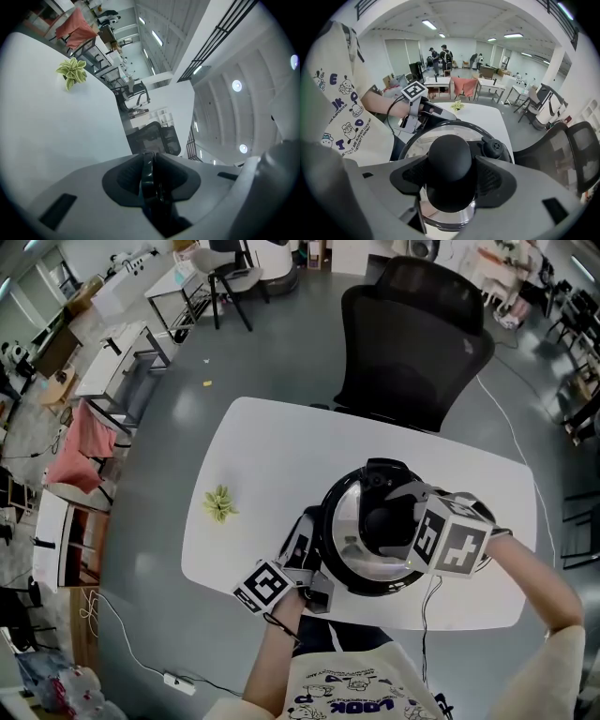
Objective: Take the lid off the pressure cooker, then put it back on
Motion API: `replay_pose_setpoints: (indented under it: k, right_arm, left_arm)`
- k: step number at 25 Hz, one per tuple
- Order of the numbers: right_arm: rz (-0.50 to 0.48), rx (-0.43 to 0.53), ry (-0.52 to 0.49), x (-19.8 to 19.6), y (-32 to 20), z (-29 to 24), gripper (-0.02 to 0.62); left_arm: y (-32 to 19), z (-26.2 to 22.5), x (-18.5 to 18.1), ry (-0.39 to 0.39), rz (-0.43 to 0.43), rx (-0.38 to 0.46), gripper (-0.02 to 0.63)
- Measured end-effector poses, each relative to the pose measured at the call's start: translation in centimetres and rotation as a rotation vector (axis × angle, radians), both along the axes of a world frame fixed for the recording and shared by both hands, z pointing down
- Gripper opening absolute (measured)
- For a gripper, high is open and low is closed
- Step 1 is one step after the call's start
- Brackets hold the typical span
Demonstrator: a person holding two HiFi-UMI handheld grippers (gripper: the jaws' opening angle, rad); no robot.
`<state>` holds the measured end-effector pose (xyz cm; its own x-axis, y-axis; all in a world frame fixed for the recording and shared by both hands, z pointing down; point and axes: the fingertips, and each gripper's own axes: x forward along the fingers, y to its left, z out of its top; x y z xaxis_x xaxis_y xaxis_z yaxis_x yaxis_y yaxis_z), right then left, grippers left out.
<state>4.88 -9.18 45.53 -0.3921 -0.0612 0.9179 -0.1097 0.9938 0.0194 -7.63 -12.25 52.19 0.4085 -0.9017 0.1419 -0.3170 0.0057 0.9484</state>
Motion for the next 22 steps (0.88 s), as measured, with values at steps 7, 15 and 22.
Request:
replay_pose_setpoints:
  k: [7, 15, 22]
  right_arm:
    - [-0.02, -0.061, 0.069, 0.2, 0.57, 0.46, 0.301]
    - [-0.05, -0.099, 0.14, 0.06, 0.9, 0.65, 0.296]
    - [-0.028, -0.092, 0.13, -0.15, 0.92, 0.54, 0.295]
  left_arm:
    - [0.25, 0.02, 0.08, 0.005, -0.001, -0.009, 0.094]
    - [0.48, -0.04, 0.0, -0.008, -0.006, -0.018, 0.095]
    - [0.6, -0.07, -0.17, -0.02, -0.012, -0.022, 0.095]
